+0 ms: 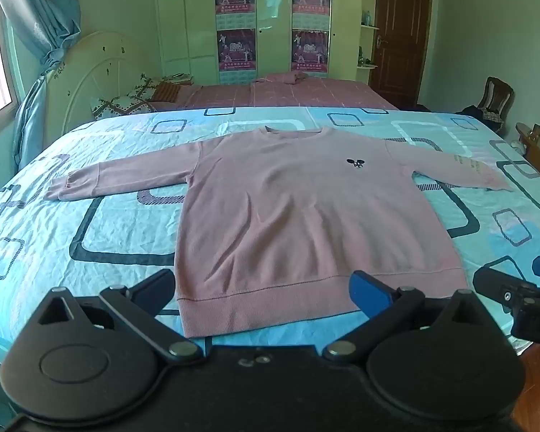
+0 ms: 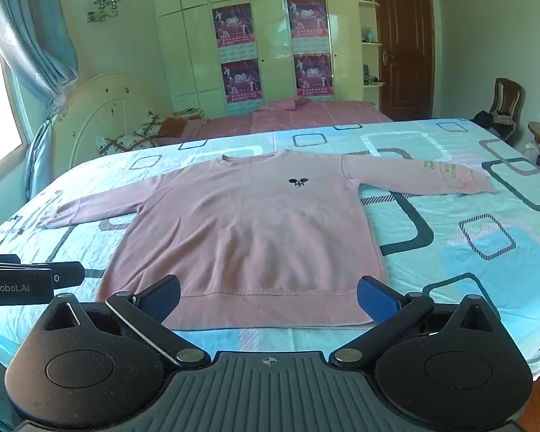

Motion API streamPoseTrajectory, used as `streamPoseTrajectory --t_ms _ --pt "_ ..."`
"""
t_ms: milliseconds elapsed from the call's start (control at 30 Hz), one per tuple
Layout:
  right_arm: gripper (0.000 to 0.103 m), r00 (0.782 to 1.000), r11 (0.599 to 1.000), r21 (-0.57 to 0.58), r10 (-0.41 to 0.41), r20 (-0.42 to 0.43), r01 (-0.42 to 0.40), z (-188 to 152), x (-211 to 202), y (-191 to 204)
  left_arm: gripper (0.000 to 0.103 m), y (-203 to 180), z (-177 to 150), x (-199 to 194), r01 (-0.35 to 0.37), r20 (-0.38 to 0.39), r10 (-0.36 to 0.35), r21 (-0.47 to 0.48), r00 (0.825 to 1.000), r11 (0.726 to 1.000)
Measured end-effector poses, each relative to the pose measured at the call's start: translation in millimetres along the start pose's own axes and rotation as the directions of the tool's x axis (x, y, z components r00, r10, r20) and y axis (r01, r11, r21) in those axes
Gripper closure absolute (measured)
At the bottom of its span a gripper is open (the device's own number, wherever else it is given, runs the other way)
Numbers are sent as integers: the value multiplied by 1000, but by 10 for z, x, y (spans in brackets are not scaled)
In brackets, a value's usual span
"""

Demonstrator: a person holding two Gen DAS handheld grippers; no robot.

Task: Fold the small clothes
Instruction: 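Move both tools over the pink sweatshirt lying flat on the bed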

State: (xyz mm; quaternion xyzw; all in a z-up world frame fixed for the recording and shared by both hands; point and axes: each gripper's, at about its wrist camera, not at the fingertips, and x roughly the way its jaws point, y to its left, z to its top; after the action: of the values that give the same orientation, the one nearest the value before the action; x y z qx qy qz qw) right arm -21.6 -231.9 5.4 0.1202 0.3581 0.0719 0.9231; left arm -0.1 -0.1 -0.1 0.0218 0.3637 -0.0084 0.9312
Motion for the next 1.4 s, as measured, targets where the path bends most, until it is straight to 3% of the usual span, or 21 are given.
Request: streamPoseTrajectory --t_ms 1400 --pt "0 1000 1000 1 -21 6 21 99 83 -96 1 22 87 118 -3 -6 3 -21 1000 1000"
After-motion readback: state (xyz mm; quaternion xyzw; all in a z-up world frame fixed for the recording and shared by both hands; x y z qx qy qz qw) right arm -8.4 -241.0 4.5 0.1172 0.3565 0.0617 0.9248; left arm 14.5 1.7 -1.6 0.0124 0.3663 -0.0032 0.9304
